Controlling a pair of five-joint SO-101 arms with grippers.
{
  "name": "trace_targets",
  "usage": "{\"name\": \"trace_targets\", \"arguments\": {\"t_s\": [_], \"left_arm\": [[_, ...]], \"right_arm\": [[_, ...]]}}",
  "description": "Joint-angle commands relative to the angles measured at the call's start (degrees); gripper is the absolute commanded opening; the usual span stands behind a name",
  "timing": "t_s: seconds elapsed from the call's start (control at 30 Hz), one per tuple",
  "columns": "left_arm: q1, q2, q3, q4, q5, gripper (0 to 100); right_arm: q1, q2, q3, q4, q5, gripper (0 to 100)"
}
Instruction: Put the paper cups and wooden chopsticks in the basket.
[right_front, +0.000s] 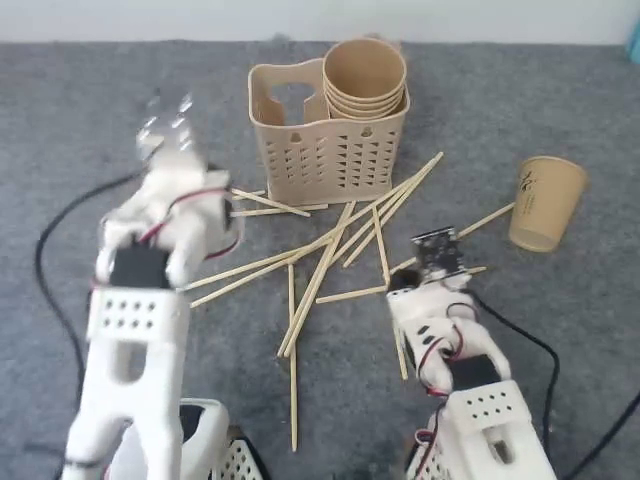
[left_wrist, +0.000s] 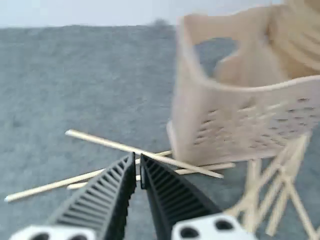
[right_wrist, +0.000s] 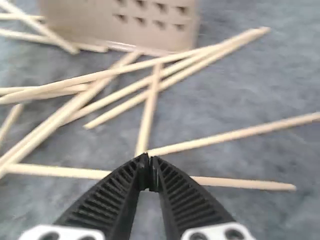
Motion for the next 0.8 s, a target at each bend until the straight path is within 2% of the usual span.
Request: {"name": "trace_targets", "arguments": {"t_s": [0.0,0.17,0.37,0.47,0.57,0.77], "left_arm": [[-7.2,-10.1,20.1,-16.3,-1.1,1],[-10.1,-9.6,26.5,-16.5,-7.0,1],[-11.4,-0.7,30.2,-18.8,-13.2,2],[-11.8,5.0,28.1,-21.1,-13.8,2],[-11.8,9.7,24.8,-20.0,-13.8,2],[-11.9,13.3,22.5,-20.0,-13.8,2]], "right_arm": [[4.2,-1.3,-8.8,7.6,0.3,0.9],[10.7,-0.7,-20.7,20.3,0.2,0.9],[21.6,-0.6,-33.1,27.5,0.2,0.9],[25.9,1.8,-38.3,29.0,0.6,0.9],[29.3,9.7,-45.9,31.4,0.7,0.9],[33.3,36.4,-70.2,40.7,0.7,0.9]]}}
